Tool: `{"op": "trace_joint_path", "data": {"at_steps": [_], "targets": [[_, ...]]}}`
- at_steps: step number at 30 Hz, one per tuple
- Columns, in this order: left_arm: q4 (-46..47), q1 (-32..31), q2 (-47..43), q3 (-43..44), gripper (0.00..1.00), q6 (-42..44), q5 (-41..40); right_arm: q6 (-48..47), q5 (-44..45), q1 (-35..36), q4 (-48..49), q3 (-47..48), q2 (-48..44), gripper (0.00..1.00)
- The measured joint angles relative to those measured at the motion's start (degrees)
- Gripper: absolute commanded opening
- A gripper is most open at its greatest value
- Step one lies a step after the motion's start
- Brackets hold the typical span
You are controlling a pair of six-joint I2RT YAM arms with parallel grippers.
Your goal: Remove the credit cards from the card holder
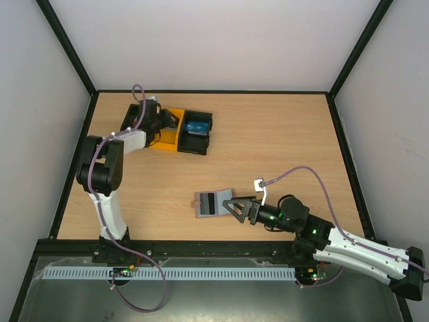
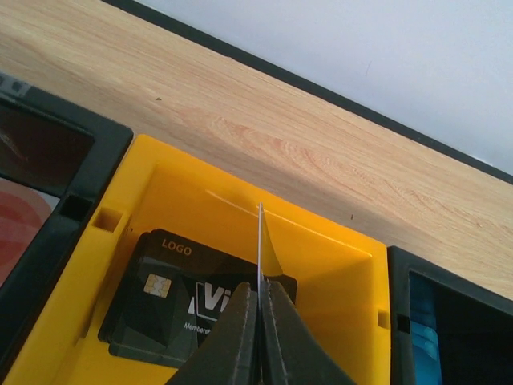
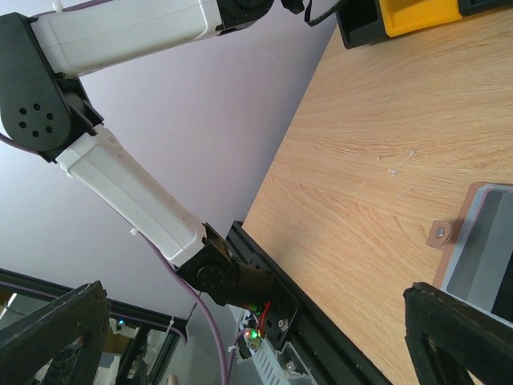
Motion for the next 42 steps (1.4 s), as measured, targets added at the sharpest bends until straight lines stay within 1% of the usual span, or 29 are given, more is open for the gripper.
{"op": "trace_joint_path", "data": {"at_steps": [4, 10, 15, 18, 22, 30, 36, 38, 40, 42], "targets": [[-0.13, 0.09, 1.03, 1.31, 0.06, 0.44, 0.35, 0.17, 0.28, 0.00, 0.00, 0.04, 0.15, 0.98], [-0.90, 0.22, 1.95, 2.47, 0.15, 1.40, 0.35, 0.55, 0.66, 0.00, 0.00, 0.07, 0.42, 0.98], [-2.49, 0.35, 1.97, 3.91, 0.19, 1.81, 0.39, 0.57, 1.03, 0.00, -0.44, 0.42, 0.85, 0.98], [-2.97, 0.37, 1.97, 4.59, 0.27, 2.05, 0.35, 0.57, 1.40, 0.00, -0.66, 1.25, 0.83, 0.98], [-3.78, 0.44, 1.97, 5.25, 0.32, 2.51, 0.31, 0.57, 1.75, 0.00, -0.70, 1.75, 0.83, 0.98], [-6.64, 0.59, 1.53, 6.23, 0.55, 2.21, 0.13, 0.94, 2.56, 0.00, -3.26, 1.75, 0.85, 0.98], [-10.03, 0.70, -2.05, 6.21, 0.72, 0.04, 1.90, 1.29, 5.18, 0.00, -6.71, 1.79, 0.85, 0.98], [-11.69, 0.70, -4.07, 6.21, 0.87, -0.37, 2.54, 1.60, 6.29, 0.00, -8.04, 2.08, 1.25, 0.98], [-13.64, 0.70, -6.36, 6.14, 0.99, -0.92, 3.17, 1.70, 7.21, 0.00, -9.33, 2.86, 2.67, 1.00], [-15.10, 0.70, -8.74, 5.66, 1.00, -1.22, 3.98, 1.70, 7.96, 0.00, -10.40, 3.91, 5.09, 0.97]]}}
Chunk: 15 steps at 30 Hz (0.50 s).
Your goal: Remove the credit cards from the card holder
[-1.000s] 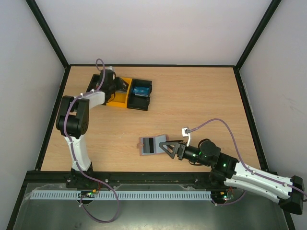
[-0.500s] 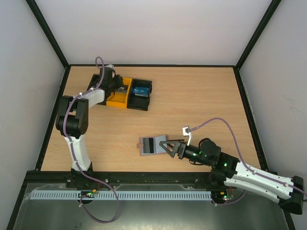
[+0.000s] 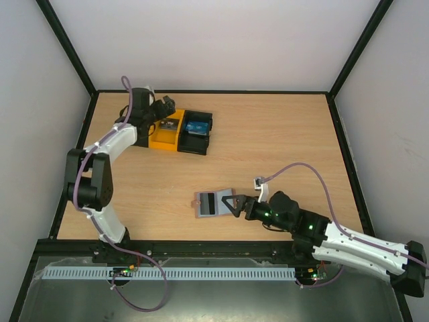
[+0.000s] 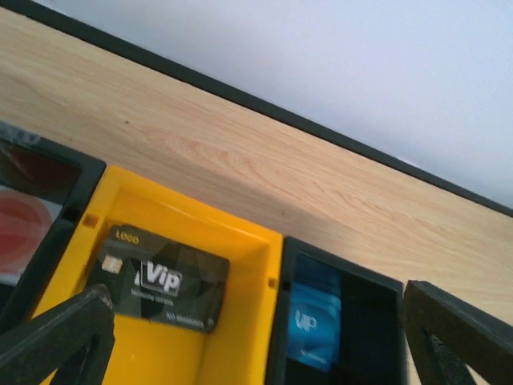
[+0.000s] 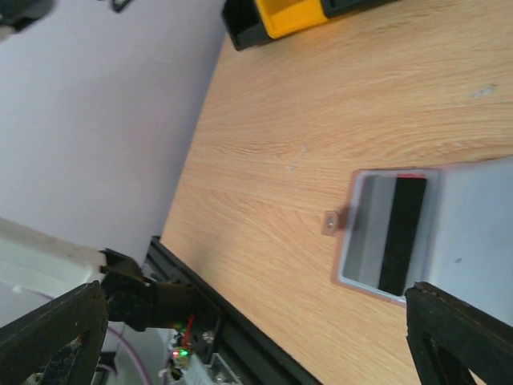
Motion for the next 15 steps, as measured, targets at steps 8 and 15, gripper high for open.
{"op": "trace_joint_path", "data": {"at_steps": [8, 15], "targets": [[-2.91, -0.48, -11.32, -10.88, 0.96, -3.02, 5.03, 0.09, 1.03, 0.00, -1.36, 1.20, 8.44, 0.79], [-5.49, -3.63, -22.01, -22.21, 0.89, -3.52, 9.51, 0.02, 0.39, 0.00, 0.94, 1.36, 15.58, 0.47]]}}
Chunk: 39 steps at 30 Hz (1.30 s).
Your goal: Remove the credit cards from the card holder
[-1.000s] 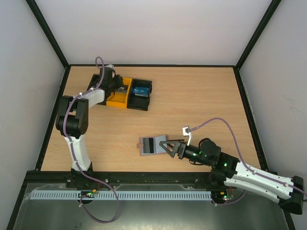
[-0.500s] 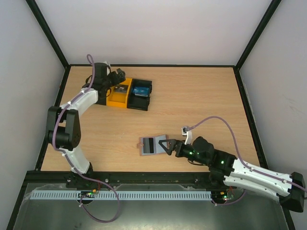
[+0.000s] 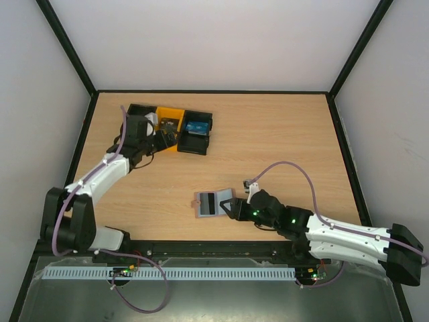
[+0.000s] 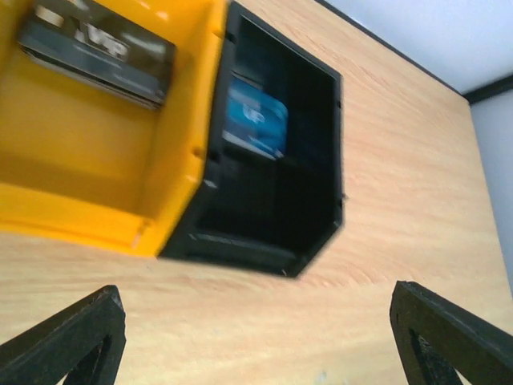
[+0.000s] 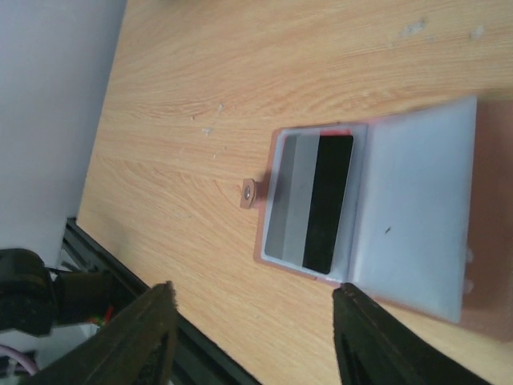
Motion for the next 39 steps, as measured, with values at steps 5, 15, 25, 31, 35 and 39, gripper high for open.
{"op": "trace_joint_path", "data": {"at_steps": [5, 15, 25, 31, 35, 39], "targets": [[-1.90, -4.22, -6.78, -3.61, 0.79, 0.74, 1.60, -0.11, 0.11, 0.00, 2.80, 0.48, 5.22, 0.36], [-1.62, -14.40, -13.11, -14.95, 0.55, -2.01, 4.35, -3.19, 0.13, -0.68, 6.10, 5.27, 17.77, 0.31], [4.02, -20.85, -12.68, -19.78, 0.25, -5.84, 6.97, -4.76, -6.16, -7.02, 14.14, 5.75, 29.00, 0.23], [6.73, -22.62, -8.63, -21.20, 0.04, -6.88, 8.04, -4.17, -10.36, -8.41, 19.76, 5.25, 35.56, 0.20], [8.22, -23.85, -7.80, -21.66, 0.03, -6.95, 8.33, -3.96, -11.32, -8.66, 21.77, 5.20, 37.94, 0.18], [9.77, -24.63, -6.45, -22.75, 0.03, -6.95, 8.50, -3.52, -11.72, -8.98, 23.61, 4.37, 39.04, 0.18]]}}
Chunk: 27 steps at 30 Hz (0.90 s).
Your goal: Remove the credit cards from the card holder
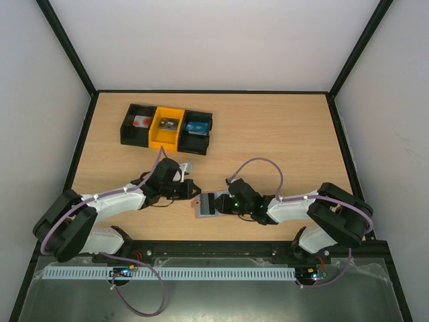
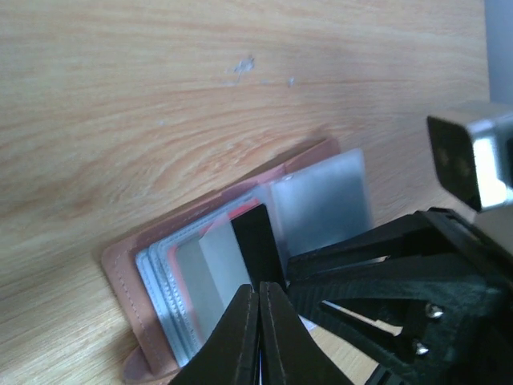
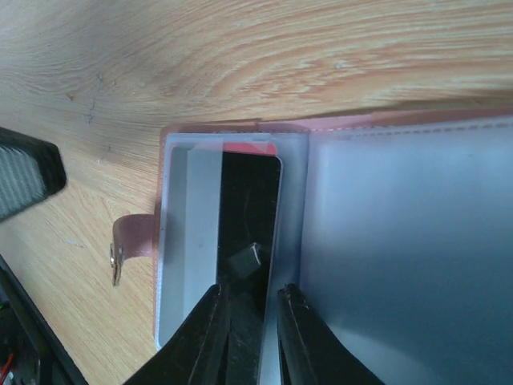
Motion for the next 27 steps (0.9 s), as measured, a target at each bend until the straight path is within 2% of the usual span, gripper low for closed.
{"op": "trace_joint_path", "data": {"at_steps": [12, 27], "targets": [[2.27, -3.50, 5.11, -1.75, 0.03, -0.50, -0.79, 0.92, 0.00, -0.35, 2.71, -1.77, 0.00, 0.18], [1.97, -5.25, 5.22, -3.34, 0.03, -0.92, -4.66, 1.53, -0.87, -0.70, 6.60, -2.29, 2.27, 0.16]]}}
